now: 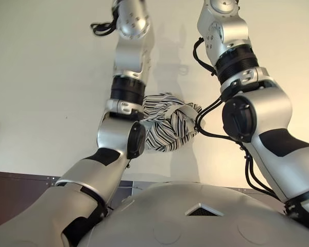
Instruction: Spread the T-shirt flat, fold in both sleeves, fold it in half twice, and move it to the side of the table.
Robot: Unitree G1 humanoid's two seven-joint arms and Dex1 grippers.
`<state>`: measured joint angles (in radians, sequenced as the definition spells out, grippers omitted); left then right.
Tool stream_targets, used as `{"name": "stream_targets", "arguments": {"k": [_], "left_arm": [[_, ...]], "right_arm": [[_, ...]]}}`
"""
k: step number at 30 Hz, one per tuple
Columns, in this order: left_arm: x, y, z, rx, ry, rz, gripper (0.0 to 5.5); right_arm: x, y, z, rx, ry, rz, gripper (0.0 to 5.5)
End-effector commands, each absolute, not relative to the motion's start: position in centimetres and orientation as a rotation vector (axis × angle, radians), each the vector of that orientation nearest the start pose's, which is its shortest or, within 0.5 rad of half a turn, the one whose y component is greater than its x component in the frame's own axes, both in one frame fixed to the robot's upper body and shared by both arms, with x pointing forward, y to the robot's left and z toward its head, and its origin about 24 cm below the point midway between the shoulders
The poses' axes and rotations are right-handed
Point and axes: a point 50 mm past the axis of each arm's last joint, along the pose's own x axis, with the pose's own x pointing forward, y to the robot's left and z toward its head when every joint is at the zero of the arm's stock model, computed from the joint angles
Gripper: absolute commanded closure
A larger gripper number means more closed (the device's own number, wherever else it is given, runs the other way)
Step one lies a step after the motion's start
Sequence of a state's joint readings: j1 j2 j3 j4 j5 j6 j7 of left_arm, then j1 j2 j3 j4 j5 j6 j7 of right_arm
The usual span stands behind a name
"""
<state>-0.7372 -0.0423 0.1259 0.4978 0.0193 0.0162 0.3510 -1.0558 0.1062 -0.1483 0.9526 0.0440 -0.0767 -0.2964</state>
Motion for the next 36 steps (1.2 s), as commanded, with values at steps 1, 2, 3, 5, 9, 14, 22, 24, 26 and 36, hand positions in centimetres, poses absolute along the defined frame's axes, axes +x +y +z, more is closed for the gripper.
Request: {"name": "stream_targets", "arguments": {"k": [1,2,3,5,9,14,22,24,26,36], "left_arm": [[35.3,13.9,14.1,-0.075,-0.173,0.261,1.90],[34.7,14.4,14.0,-0.072,-0.173,0.269,1.90],[34.1,14.9,13.8,-0.057,-0.177,0.277,1.90],[33.0,16.0,13.2,-0.047,-0.169,0.293,1.90],[32.6,16.1,12.7,-0.146,-0.129,0.178,1.90],[30.7,16.6,11.5,-0.127,-0.114,0.121,1.90],[30.6,13.7,11.3,-0.155,-0.120,0.001,1.90],[30.6,14.0,11.2,-0.183,-0.104,0.025,1.90],[30.8,14.7,11.1,-0.154,-0.093,0.080,1.90],[30.8,15.4,10.6,-0.059,-0.092,0.107,1.90]], "right_arm": [[38.5,-6.1,14.9,0.157,-0.155,0.157,2.14],[37.8,-6.1,14.5,0.167,-0.155,0.195,2.14],[37.2,-6.1,14.2,0.180,-0.163,0.208,2.14],[36.3,-6.2,13.5,0.263,-0.109,0.212,2.14],[35.6,-7.5,12.6,0.421,-0.019,0.289,2.14],[33.6,-7.5,12.0,0.428,0.017,0.451,2.14],[32.9,-6.9,12.1,0.453,0.001,0.459,2.14],[33.0,-7.3,12.0,0.422,-0.012,0.415,2.14],[33.3,-7.9,11.4,0.407,-0.009,0.325,2.14],[33.7,-8.5,10.4,0.313,-0.010,0.228,2.14]]}}
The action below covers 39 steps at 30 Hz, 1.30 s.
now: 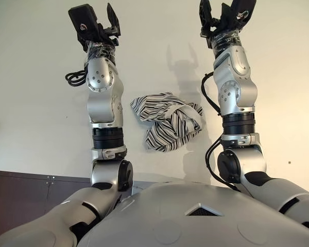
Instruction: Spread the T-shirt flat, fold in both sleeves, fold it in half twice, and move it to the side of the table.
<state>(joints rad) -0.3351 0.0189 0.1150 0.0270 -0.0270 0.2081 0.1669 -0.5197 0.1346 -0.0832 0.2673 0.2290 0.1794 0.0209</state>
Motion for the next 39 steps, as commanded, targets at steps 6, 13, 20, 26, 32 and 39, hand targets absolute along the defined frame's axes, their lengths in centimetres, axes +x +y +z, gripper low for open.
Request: {"name": "stream_targets", "arguments": {"k": [6,13,20,26,32,39], "left_arm": [[23.3,15.0,9.0,-0.035,0.036,-0.625,1.90],[16.6,16.5,0.0,0.371,0.510,-0.806,1.90],[13.4,17.1,-1.8,0.415,0.563,-0.805,1.90],[12.6,17.5,-0.1,0.375,0.481,-0.951,1.90],[12.8,20.6,1.0,0.453,0.518,-1.048,1.90],[16.6,22.0,3.2,0.510,0.412,-0.994,1.90]], "right_arm": [[26.5,-10.7,11.2,0.288,0.061,1.003,2.14],[22.9,-14.3,8.0,-0.006,0.342,1.151,2.14],[21.6,-14.7,3.3,-0.364,0.541,1.161,2.14],[25.8,-17.6,0.2,-0.474,0.534,0.535,2.14],[29.6,-20.7,2.3,-0.315,0.361,0.012,2.14],[30.2,-17.7,7.7,0.093,0.095,0.160,2.14]]}}
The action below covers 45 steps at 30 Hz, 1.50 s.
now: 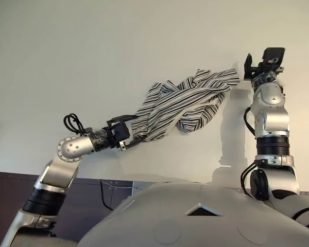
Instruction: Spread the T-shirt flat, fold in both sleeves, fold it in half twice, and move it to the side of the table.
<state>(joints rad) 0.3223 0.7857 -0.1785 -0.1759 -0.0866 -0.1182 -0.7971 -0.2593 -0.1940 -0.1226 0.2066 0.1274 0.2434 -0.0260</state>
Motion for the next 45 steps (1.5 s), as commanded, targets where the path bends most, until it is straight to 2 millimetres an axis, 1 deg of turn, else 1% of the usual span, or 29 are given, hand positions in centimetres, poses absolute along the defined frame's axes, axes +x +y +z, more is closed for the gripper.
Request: {"name": "stream_targets", "arguments": {"k": [1,3,5,7,10,12,13,14,15,16,17,18,20,22,23,24,25,28,30,33,35,36,37,38,40,41,43,44,45], "left_arm": [[17.5,21.5,4.4,0.430,0.342,-0.950,1.90],[19.2,21.0,7.2,0.300,0.208,-0.853,1.90],[20.3,21.5,8.7,0.274,0.156,-0.762,1.90],[20.5,22.3,8.4,0.327,0.186,-0.691,1.90],[20.1,22.5,8.5,0.340,0.195,-0.673,1.90],[20.6,20.4,9.2,0.282,0.143,-0.724,1.90],[20.4,18.7,9.4,0.258,0.123,-0.797,1.90],[20.2,16.9,9.5,0.235,0.109,-0.886,1.90],[19.9,15.5,9.3,0.224,0.110,-0.966,1.90],[19.0,14.5,8.6,0.261,0.141,-1.056,1.90],[18.2,14.4,7.6,0.292,0.189,-1.102,1.90],[17.6,14.9,6.6,0.336,0.245,-1.117,1.90],[16.6,16.3,4.7,0.443,0.340,-1.117,1.90],[16.7,17.5,3.1,0.554,0.392,-1.076,1.90],[17.0,17.8,2.4,0.597,0.404,-1.056,1.90],[17.3,17.9,1.8,0.637,0.410,-1.052,1.90],[17.4,18.2,1.3,0.674,0.421,-1.062,1.90],[16.9,19.6,-0.2,0.802,0.472,-1.120,1.90],[16.4,20.5,-0.6,0.842,0.483,-1.165,1.90],[15.9,21.6,-0.7,0.842,0.502,-1.184,1.90],[15.7,22.6,-1.0,0.846,0.527,-1.169,1.90],[15.7,23.0,-1.1,0.847,0.536,-1.161,1.90],[15.6,23.3,-1.0,0.835,0.543,-1.143,1.90],[15.6,23.5,-0.8,0.814,0.544,-1.121,1.90],[15.7,23.9,-0.4,0.788,0.540,-1.074,1.90],[16.0,24.0,-0.2,0.778,0.531,-1.035,1.90],[17.2,23.3,0.7,0.686,0.467,-0.954,1.90],[17.5,22.8,1.1,0.647,0.440,-0.940,1.90],[17.6,22.2,1.3,0.626,0.426,-0.946,1.90]], "right_arm": [[29.7,-16.6,8.4,0.080,0.084,0.303,2.14],[28.0,-15.4,9.4,0.019,0.088,0.573,2.14],[26.7,-15.8,10.0,-0.084,0.086,0.743,2.14],[25.7,-17.3,10.4,-0.229,0.106,0.861,2.14],[25.3,-19.5,11.0,-0.254,0.150,0.917,2.14],[26.4,-20.6,9.7,-0.317,0.218,0.829,2.14],[26.6,-20.7,8.6,-0.366,0.258,0.823,2.14],[26.2,-20.8,7.6,-0.393,0.291,0.837,2.14],[25.7,-20.8,7.0,-0.380,0.307,0.863,2.14],[24.9,-20.7,6.9,-0.349,0.306,0.917,2.14],[24.3,-20.9,7.4,-0.323,0.289,0.958,2.14],[24.2,-21.5,8.3,-0.328,0.255,0.964,2.14],[24.5,-23.0,10.0,-0.444,0.210,0.942,2.14],[24.5,-23.1,10.4,-0.557,0.211,0.986,2.14],[24.8,-22.4,10.0,-0.576,0.200,0.998,2.14],[25.3,-21.6,9.4,-0.580,0.186,0.991,2.14],[26.4,-20.8,8.5,-0.592,0.178,0.934,2.14],[30.9,-19.0,5.2,-0.596,0.216,0.676,2.14],[33.1,-18.5,3.7,-0.571,0.272,0.534,2.14],[35.1,-19.5,3.6,-0.522,0.309,0.302,2.14],[35.7,-20.9,4.6,-0.482,0.267,0.178,2.14],[35.8,-21.2,5.3,-0.421,0.226,0.165,2.14],[35.3,-20.4,6.4,-0.307,0.149,0.281,2.14],[33.9,-19.7,7.8,-0.221,0.074,0.440,2.14],[30.1,-18.8,9.6,-0.193,-0.001,0.751,2.14],[28.2,-18.9,9.8,-0.220,0.021,0.877,2.14],[24.9,-19.2,9.6,-0.260,0.105,1.081,2.14],[23.8,-19.2,9.3,-0.273,0.145,1.144,2.14],[23.2,-19.1,8.2,-0.321,0.211,1.168,2.14]]}}
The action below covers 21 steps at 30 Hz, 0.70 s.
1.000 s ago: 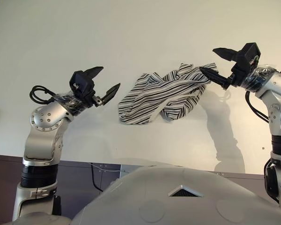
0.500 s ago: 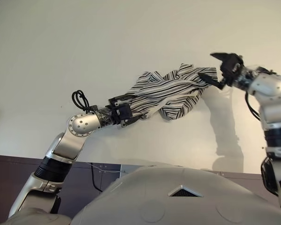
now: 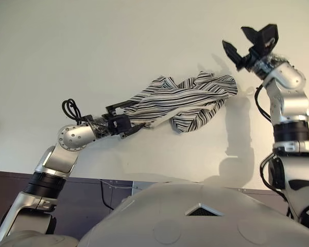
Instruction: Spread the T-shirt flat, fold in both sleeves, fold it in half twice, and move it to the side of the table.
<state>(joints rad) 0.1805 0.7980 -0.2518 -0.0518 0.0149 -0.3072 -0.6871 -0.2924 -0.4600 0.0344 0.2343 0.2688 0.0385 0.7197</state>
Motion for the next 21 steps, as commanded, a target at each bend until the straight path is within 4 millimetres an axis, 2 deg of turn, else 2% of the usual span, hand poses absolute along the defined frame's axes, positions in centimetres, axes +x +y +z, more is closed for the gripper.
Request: {"name": "stream_targets", "arguments": {"k": [1,3,5,8,9,11,13,14,15,18,21], "left_arm": [[17.6,21.9,1.3,0.619,0.422,-0.954,1.90],[17.3,21.8,0.6,0.658,0.462,-0.998,1.90],[16.6,22.0,0.0,0.690,0.511,-1.046,1.90],[14.8,22.9,-1.1,0.770,0.596,-1.130,1.90],[14.1,23.5,-1.5,0.801,0.631,-1.150,1.90],[13.1,24.5,-1.9,0.838,0.680,-1.196,1.90],[12.8,24.9,-2.0,0.842,0.689,-1.209,1.90],[12.9,24.9,-2.1,0.837,0.681,-1.204,1.90],[13.2,24.6,-2.0,0.815,0.661,-1.189,1.90],[14.0,23.8,-1.5,0.762,0.610,-1.164,1.90],[16.3,22.3,1.6,0.610,0.461,-1.082,1.90]], "right_arm": [[22.8,-19.0,7.3,-0.356,0.255,1.179,2.14],[23.7,-19.4,4.8,-0.446,0.356,1.036,2.14],[24.4,-19.8,3.3,-0.473,0.421,0.925,2.14],[26.8,-20.0,1.7,-0.432,0.494,0.710,2.14],[28.1,-20.0,1.9,-0.320,0.495,0.617,2.14],[30.4,-20.3,3.5,0.049,0.425,0.449,2.14],[31.3,-20.4,5.3,0.363,0.334,0.396,2.14],[31.4,-20.4,6.0,0.456,0.298,0.400,2.14],[30.9,-20.2,6.0,0.444,0.301,0.421,2.14],[28.9,-19.8,3.8,0.141,0.405,0.495,2.14],[26.5,-18.9,3.5,-0.027,0.409,0.677,2.14]]}}
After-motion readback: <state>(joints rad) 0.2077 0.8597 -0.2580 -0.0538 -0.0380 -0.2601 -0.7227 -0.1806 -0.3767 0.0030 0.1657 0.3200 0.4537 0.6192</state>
